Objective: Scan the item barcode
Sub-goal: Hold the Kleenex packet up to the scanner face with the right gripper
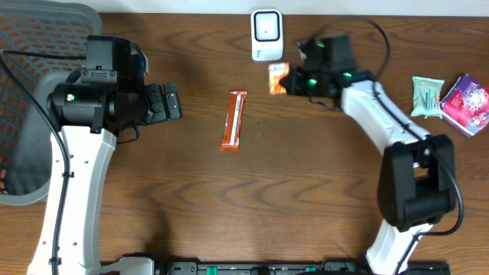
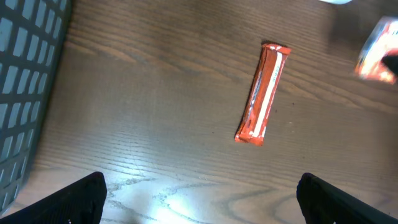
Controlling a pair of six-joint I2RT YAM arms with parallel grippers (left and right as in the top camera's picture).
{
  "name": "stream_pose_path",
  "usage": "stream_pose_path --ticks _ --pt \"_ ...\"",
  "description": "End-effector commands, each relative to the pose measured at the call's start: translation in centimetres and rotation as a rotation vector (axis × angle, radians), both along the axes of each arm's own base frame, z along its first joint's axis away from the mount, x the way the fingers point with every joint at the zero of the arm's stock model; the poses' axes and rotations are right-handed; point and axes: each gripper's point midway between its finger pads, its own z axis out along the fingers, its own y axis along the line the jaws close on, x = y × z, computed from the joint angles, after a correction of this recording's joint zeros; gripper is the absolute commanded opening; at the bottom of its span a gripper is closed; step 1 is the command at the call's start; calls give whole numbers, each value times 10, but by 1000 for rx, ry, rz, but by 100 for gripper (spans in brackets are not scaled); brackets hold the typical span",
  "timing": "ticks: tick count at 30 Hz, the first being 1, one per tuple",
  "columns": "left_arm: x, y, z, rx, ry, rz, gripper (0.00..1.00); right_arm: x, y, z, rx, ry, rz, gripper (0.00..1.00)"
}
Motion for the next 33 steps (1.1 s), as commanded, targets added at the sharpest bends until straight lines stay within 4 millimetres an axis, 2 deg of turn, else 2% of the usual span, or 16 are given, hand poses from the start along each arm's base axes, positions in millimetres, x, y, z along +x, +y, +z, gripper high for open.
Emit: stream_pose_path --ticks 1,4,8,12,13,17,21,25,29,33 --pt "1 2 0 7 0 4 98 36 -61 52 -596 -303 -303 1" --pt "1 2 0 7 0 3 98 46 -43 71 -716 -419 -254 1" --pt "1 2 0 7 0 4 98 67 -18 79 -675 -504 -239 1" --pt "1 2 0 7 0 4 98 95 4 78 -603 -525 -200 1" --pt "1 2 0 7 0 3 98 109 10 75 -602 -522 -197 1" --pt "1 2 0 7 0 4 98 131 23 64 -615 -487 -174 1" --pt "1 2 0 7 0 4 98 142 28 56 -634 -451 -159 1" --pt "1 2 0 7 0 4 98 143 25 49 -640 -422 -163 1" --pt "1 2 0 7 0 4 98 143 18 44 -630 -395 -159 1" --pt "1 2 0 7 0 4 98 142 -2 42 -616 -346 -214 1"
